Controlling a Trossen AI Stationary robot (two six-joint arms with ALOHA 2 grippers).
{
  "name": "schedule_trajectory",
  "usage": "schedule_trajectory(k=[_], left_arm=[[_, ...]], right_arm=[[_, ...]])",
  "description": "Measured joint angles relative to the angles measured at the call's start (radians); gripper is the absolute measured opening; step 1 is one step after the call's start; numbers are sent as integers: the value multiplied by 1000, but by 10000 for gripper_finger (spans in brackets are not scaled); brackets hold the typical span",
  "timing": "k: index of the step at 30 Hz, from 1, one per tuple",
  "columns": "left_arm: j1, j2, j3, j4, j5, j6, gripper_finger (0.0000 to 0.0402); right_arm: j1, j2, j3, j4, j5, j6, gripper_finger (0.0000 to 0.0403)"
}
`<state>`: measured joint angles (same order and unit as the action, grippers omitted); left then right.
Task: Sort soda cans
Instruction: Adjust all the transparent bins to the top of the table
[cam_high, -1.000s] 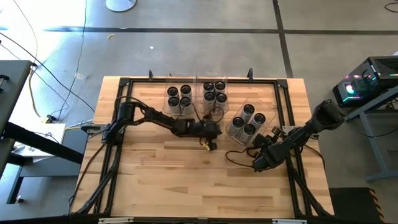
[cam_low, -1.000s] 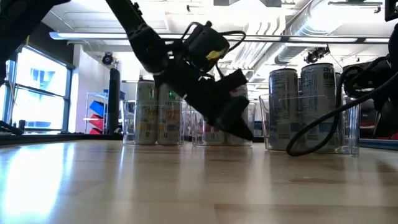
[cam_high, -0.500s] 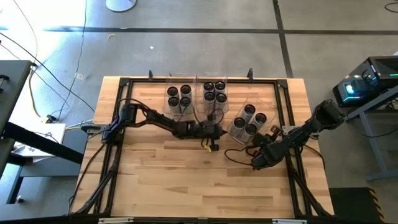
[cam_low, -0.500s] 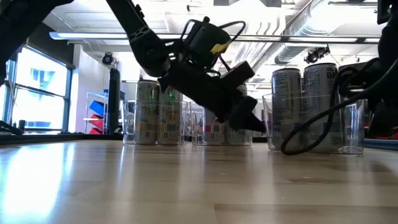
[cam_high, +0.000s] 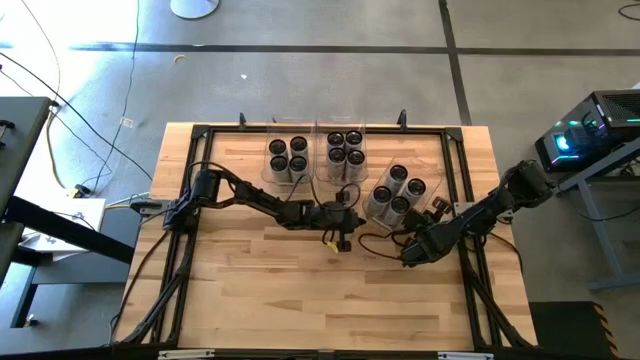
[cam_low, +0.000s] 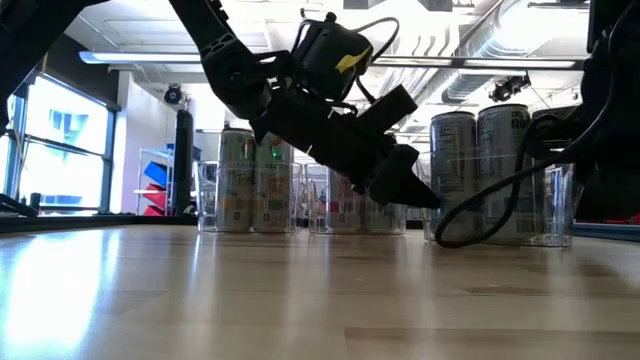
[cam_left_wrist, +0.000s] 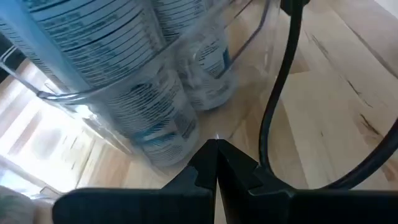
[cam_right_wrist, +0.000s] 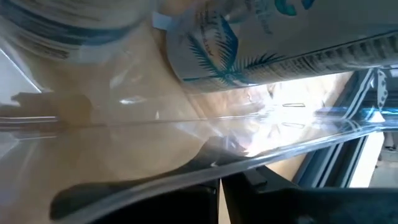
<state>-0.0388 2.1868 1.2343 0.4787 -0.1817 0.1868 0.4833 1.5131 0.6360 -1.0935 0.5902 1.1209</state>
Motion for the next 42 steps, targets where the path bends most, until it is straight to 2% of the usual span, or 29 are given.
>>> schedule_trajectory(k=[3, 6, 10, 13, 20, 23, 29, 35, 42], left_arm=[[-3, 0, 0, -11, -28, -2, 0], [-2, 0, 0, -41, -117, -64, 0], [38, 0, 0, -70, -53, -153, 0], [56, 0, 0, -72, -7, -166, 0], [50, 0, 0, -68, -10, -168, 0], [44, 0, 0, -70, -9, -160, 0], [42, -2, 0, -90, -14, -119, 0], [-22, -83, -1, -227, -177, -66, 0], [-109, -237, -5, -381, -306, -15, 0]], right_arm=[[-1, 0, -5, -6, -17, 10, 4], [25, -2, -4, -20, -42, 112, 3], [115, -3, -3, -67, -106, 277, 1], [192, -3, 19, -74, -58, 373, 0], [270, -3, 67, -149, -20, 554, 0], [265, -6, 92, -245, -36, 663, 0], [228, -70, 99, -266, 6, 756, 0], [165, -145, 105, -302, 56, 846, 0], [82, -151, 104, -306, 86, 890, 0]])
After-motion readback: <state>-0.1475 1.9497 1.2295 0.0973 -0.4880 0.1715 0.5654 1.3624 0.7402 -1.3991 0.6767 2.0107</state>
